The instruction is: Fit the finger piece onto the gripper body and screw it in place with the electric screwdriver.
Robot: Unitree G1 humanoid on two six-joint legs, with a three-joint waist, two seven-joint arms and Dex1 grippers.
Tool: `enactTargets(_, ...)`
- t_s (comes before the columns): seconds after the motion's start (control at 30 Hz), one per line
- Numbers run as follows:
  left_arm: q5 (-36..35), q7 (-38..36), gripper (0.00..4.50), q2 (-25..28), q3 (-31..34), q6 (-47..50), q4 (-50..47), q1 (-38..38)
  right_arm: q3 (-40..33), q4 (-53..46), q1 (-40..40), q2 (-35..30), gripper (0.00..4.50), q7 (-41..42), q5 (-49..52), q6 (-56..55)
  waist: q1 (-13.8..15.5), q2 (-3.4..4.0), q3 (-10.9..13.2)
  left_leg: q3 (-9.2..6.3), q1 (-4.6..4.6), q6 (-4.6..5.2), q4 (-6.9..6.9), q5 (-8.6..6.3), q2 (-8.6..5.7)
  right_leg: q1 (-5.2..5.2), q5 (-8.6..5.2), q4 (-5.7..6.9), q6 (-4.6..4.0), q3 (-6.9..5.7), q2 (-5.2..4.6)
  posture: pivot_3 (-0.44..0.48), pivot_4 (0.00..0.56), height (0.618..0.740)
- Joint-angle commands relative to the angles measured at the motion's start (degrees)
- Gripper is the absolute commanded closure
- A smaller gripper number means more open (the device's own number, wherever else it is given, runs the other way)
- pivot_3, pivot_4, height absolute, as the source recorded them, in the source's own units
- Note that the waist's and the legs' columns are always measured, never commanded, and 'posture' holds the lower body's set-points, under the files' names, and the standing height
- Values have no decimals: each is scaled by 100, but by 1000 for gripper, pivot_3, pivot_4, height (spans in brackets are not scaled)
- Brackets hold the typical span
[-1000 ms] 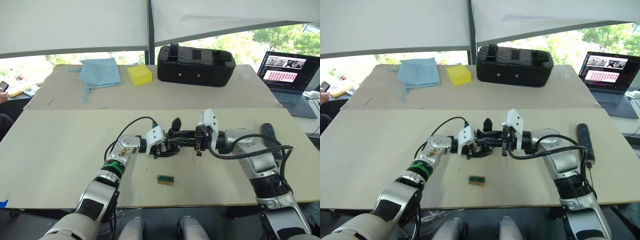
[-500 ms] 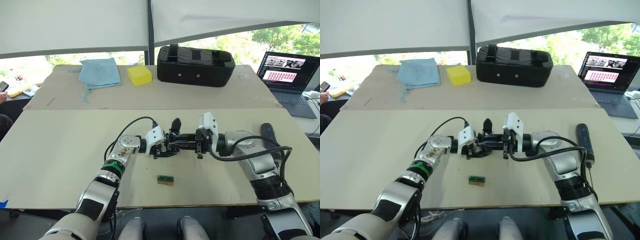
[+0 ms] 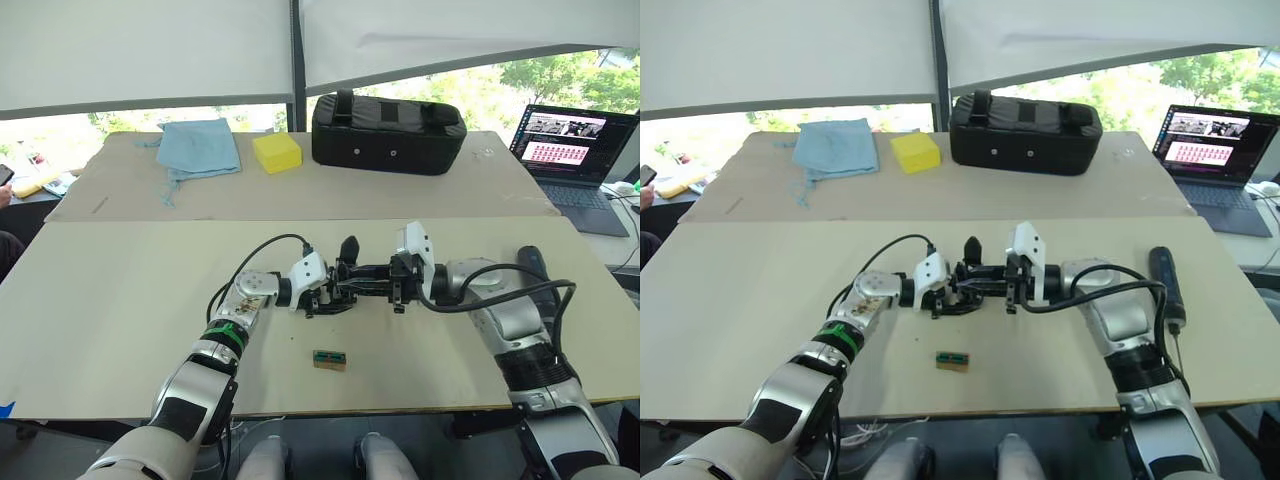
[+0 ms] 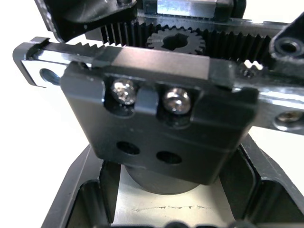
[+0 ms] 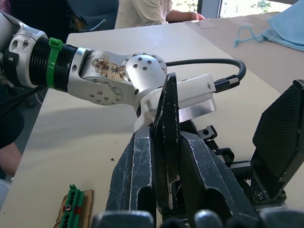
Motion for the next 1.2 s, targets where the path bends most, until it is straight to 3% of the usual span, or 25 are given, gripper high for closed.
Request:
enactTargets(0.03,5,-44,2167,38,-12,-67,-13,-31,146,380,24,1,4160,-106,-322,89,2,0,0,0,0,0,0,0,0,0,0,0,0,0,0,0,150,740)
enactTargets(0.27,3,-28,2167,48,-14,-95,-45,-2,194,654,-28,52,4160,-49,-400,-32,-6,0,-2,2,4,0,-1,0,1,0,0,3,-1,3,1,0,150,740)
enactTargets(0.9,-19,48,2167,59,15,-112,-50,23,8,394,817,82,4162,-355,-346,-276,-1,0,-31,4,13,0,-5,0,2,11,0,-1,0,5,2,0,150,740)
enactTargets(1.2,-23,69,2167,36,20,-99,-16,-12,164,322,536,240,4162,-325,-277,-78,-5,0,-31,4,13,0,-6,0,2,11,0,-2,0,5,2,0,150,740)
